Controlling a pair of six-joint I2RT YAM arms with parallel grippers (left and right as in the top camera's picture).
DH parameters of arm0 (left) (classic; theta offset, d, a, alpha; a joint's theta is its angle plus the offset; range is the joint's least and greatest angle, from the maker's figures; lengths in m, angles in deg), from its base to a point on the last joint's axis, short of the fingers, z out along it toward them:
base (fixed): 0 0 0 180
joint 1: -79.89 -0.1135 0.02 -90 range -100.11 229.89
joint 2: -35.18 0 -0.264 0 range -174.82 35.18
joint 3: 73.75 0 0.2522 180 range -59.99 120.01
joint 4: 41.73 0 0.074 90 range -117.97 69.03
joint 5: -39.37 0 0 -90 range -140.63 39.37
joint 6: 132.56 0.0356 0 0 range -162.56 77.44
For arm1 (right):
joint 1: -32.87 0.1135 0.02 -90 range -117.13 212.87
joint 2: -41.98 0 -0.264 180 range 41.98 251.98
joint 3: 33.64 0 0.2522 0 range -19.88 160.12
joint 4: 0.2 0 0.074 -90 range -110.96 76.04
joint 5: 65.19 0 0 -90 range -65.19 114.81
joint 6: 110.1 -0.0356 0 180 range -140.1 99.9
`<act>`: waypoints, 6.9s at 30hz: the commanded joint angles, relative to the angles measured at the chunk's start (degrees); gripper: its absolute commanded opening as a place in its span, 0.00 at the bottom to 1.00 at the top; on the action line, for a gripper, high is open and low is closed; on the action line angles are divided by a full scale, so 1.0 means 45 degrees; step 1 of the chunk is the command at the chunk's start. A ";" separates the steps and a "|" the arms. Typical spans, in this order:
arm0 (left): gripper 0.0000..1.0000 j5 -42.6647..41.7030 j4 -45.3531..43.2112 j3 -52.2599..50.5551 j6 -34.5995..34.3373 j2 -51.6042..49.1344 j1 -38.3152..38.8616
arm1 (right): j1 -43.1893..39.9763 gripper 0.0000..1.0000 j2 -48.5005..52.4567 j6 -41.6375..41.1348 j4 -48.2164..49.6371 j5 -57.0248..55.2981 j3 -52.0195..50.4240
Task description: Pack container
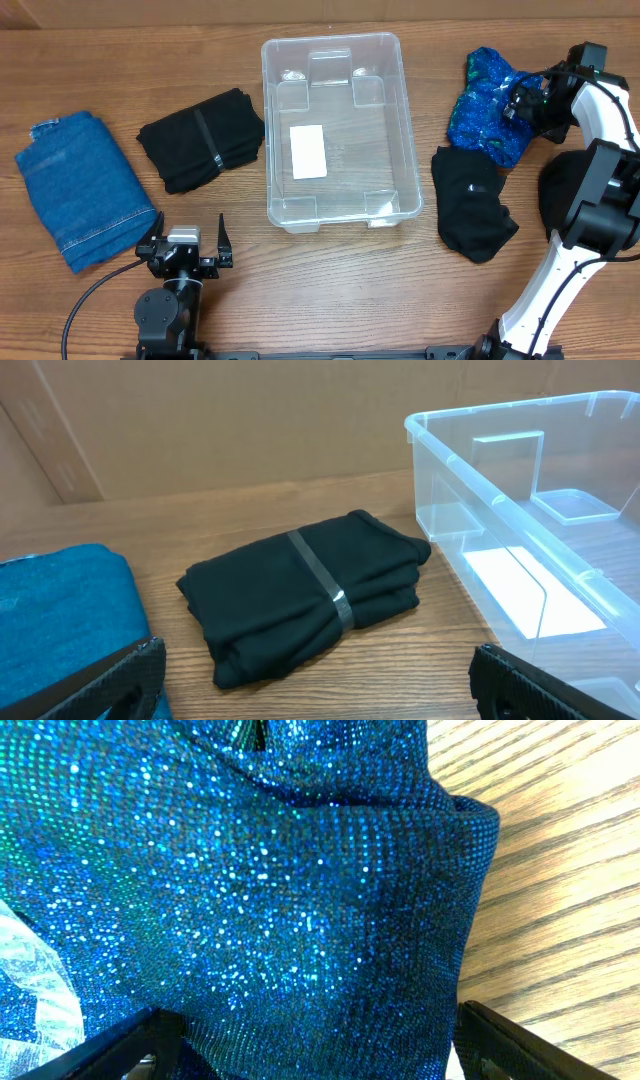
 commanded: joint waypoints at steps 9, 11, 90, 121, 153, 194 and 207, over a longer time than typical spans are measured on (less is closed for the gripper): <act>1.00 0.0117 -0.0024 -0.0068 0.0287 0.0029 0.0068 | -0.0073 0.48 0.0233 -0.0044 0.0874 -0.0151 -0.1166; 1.00 0.0117 -0.0024 -0.0068 0.0287 0.0029 0.0068 | -0.0073 0.24 0.0233 -0.0049 0.0806 -0.0049 -0.1132; 1.00 0.0117 -0.0024 -0.0068 0.0287 0.0029 0.0068 | 1.0987 0.13 -0.1389 -1.6062 0.3779 -0.6460 0.1321; 1.00 0.0117 -0.0024 -0.0068 0.0287 0.0029 0.0068 | 1.1142 1.00 -0.1812 -0.5328 -0.1545 -0.5542 0.1515; 1.00 0.0117 -0.0024 -0.0068 0.0287 0.0029 0.0068 | 0.9816 0.04 0.1020 -0.2327 0.4658 -0.4867 0.2429; 1.00 0.0117 -0.0024 -0.0068 0.0287 0.0029 0.0068 | 1.3537 0.04 -0.4634 -0.5323 -0.3619 -0.0928 -0.0903; 1.00 0.0117 -0.0024 -0.0068 0.0287 0.0029 0.0068 | 1.5465 0.04 -0.4614 -0.6363 -0.3351 -0.1987 -0.0913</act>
